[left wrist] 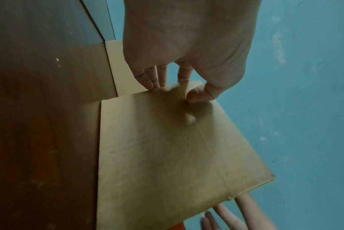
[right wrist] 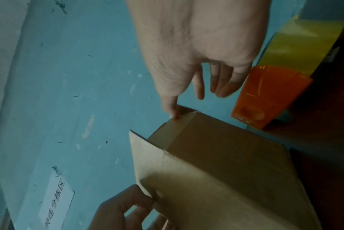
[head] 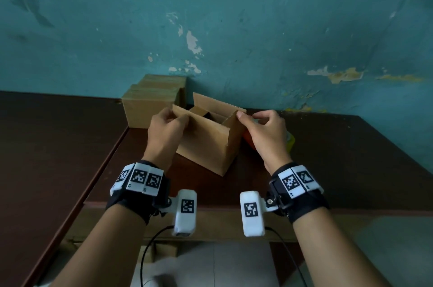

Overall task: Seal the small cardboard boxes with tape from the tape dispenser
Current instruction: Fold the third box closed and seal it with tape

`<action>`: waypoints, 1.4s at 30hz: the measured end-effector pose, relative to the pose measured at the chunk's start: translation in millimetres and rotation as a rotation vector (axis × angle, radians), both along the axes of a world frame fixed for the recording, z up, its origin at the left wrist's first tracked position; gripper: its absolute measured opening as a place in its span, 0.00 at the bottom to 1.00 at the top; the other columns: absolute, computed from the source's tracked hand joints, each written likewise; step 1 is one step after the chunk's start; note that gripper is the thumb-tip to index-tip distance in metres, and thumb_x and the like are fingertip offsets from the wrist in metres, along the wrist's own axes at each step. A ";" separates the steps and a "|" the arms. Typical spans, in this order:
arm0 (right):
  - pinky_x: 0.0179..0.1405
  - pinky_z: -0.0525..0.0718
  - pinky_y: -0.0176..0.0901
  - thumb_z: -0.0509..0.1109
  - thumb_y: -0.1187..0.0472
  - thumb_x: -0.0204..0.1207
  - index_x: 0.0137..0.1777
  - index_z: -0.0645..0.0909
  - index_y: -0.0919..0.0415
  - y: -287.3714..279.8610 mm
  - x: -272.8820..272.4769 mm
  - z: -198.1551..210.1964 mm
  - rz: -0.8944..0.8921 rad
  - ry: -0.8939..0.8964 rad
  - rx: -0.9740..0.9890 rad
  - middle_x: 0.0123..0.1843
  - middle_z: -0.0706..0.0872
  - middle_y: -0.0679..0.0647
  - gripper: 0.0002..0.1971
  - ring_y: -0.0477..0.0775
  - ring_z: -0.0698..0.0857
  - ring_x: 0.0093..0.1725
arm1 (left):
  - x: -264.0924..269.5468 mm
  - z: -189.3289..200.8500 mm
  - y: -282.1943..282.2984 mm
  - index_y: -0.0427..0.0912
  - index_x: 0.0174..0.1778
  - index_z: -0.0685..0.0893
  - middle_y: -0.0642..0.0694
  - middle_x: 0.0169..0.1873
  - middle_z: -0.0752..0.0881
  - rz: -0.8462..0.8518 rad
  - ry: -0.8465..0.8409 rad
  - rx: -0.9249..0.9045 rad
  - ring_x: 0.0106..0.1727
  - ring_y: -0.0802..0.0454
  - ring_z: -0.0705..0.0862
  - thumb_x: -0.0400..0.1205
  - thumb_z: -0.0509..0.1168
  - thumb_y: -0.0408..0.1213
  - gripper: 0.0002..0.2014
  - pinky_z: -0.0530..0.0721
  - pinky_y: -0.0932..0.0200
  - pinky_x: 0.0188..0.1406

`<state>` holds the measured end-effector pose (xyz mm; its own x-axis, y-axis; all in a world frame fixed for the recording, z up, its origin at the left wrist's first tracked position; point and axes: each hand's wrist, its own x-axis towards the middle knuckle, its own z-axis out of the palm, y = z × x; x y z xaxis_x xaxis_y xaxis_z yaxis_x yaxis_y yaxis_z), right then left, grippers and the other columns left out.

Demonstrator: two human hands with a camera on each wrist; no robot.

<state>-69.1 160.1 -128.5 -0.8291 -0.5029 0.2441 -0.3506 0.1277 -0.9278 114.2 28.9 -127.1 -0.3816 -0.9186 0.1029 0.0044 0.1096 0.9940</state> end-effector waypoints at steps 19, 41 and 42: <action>0.62 0.79 0.39 0.69 0.41 0.88 0.54 0.91 0.69 8.4 4.4 2.5 0.317 0.157 -0.023 0.63 0.87 0.45 0.27 0.32 0.84 0.59 | 1.6 -0.8 0.7 0.45 0.83 0.75 0.48 0.72 0.82 -0.143 -0.173 -0.230 0.69 0.49 0.82 0.68 0.72 0.52 0.44 0.84 0.45 0.72; 0.54 0.77 0.25 0.72 0.50 0.88 0.78 0.79 0.51 4.2 7.3 -6.1 0.212 0.285 0.059 0.66 0.84 0.44 0.21 0.38 0.81 0.61 | 2.0 -6.7 2.1 0.60 0.79 0.71 0.53 0.71 0.81 -0.070 -0.065 -0.212 0.67 0.52 0.84 0.82 0.71 0.58 0.30 0.84 0.37 0.70; 0.56 0.80 0.30 0.73 0.50 0.87 0.79 0.78 0.51 3.1 7.4 -6.6 0.207 0.273 0.050 0.66 0.84 0.44 0.22 0.38 0.82 0.60 | 1.5 -6.9 1.8 0.62 0.82 0.69 0.51 0.73 0.80 -0.080 -0.076 -0.234 0.68 0.51 0.84 0.84 0.71 0.56 0.31 0.85 0.37 0.70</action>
